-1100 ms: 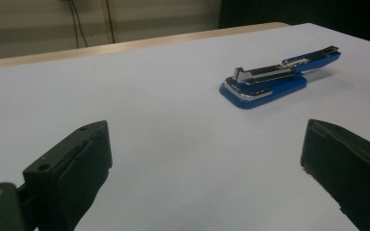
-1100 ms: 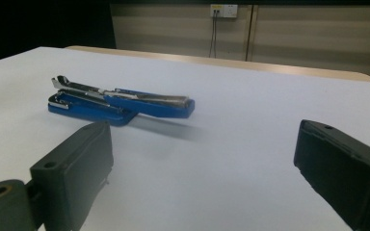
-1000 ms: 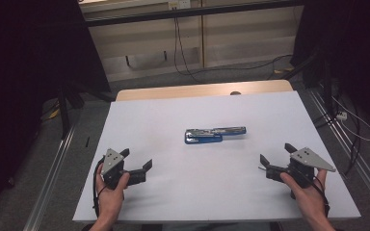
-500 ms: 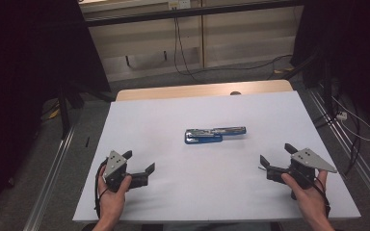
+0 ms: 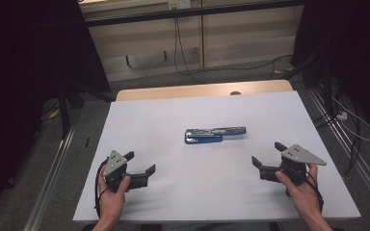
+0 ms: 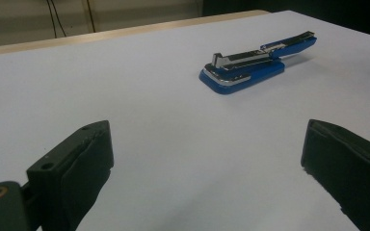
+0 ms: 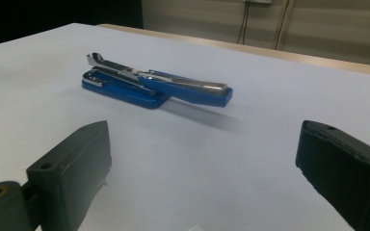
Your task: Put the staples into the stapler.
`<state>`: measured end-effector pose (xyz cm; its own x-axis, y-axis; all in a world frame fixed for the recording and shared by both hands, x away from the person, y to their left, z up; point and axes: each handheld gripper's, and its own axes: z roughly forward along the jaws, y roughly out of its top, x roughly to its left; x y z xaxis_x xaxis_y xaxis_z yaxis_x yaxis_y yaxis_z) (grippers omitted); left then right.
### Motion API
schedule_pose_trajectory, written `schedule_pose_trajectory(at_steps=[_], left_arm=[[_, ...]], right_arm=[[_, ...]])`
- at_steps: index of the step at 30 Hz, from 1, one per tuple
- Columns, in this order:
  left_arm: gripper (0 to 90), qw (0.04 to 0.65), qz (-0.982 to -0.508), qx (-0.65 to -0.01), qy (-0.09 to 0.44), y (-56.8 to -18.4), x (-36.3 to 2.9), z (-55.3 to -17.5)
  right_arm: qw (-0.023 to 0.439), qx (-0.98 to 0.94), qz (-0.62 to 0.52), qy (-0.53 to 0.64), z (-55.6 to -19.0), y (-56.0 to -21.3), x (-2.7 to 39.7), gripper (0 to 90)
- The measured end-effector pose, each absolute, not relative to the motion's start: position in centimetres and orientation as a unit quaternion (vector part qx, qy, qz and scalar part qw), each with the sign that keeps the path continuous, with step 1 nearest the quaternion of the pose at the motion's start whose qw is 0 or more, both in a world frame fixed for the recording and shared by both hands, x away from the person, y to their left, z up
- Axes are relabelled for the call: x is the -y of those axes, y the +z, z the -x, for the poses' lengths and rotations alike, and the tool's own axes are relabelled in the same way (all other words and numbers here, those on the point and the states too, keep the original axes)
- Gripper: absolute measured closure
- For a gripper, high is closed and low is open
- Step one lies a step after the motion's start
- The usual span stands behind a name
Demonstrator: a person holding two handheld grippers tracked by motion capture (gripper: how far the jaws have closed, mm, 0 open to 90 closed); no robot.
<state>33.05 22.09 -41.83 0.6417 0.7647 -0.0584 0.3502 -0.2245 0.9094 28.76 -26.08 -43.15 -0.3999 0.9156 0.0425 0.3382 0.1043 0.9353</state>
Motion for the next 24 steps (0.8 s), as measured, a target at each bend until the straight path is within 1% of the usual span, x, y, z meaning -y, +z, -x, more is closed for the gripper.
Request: schedule_pose_trajectory(at_steps=[4, 12, 13, 15, 16, 18, 21, 24], left_arm=[[4.6, 0.500, -0.754, -0.370, 0.208, -41.8, -22.0, -32.9], [4.3, 0.496, -0.756, -0.368, 0.216, -41.8, -21.7, -32.8], [4.3, 0.495, -0.756, -0.368, 0.218, -41.8, -21.7, -32.8], [4.3, 0.495, -0.757, -0.368, 0.217, -41.8, -21.7, -32.8], [4.3, 0.494, -0.758, -0.368, 0.215, -41.9, -21.8, -32.9], [4.4, 0.492, -0.758, -0.369, 0.217, -41.9, -21.8, -32.9], [4.4, 0.493, -0.758, -0.370, 0.214, -41.9, -21.9, -32.8], [4.4, 0.493, -0.758, -0.369, 0.215, -41.9, -22.0, -32.7]], right_arm=[[0.282, -0.689, -0.454, 0.489, -28.8, -43.1, 25.7, 7.1], [0.246, -0.706, -0.452, 0.487, -29.3, -42.3, 25.0, 6.0], [0.240, -0.708, -0.450, 0.488, -29.3, -42.3, 24.9, 6.8], [0.211, -0.723, -0.447, 0.483, -29.6, -42.1, 25.0, 12.8], [0.198, -0.729, -0.448, 0.479, -29.7, -42.1, 25.0, 14.1], [0.202, -0.731, -0.451, 0.471, -30.0, -42.0, 25.1, 11.2], [0.189, -0.737, -0.451, 0.467, -30.4, -41.8, 25.3, 11.1], [0.185, -0.745, -0.450, 0.457, -30.8, -41.5, 25.6, 7.6]])
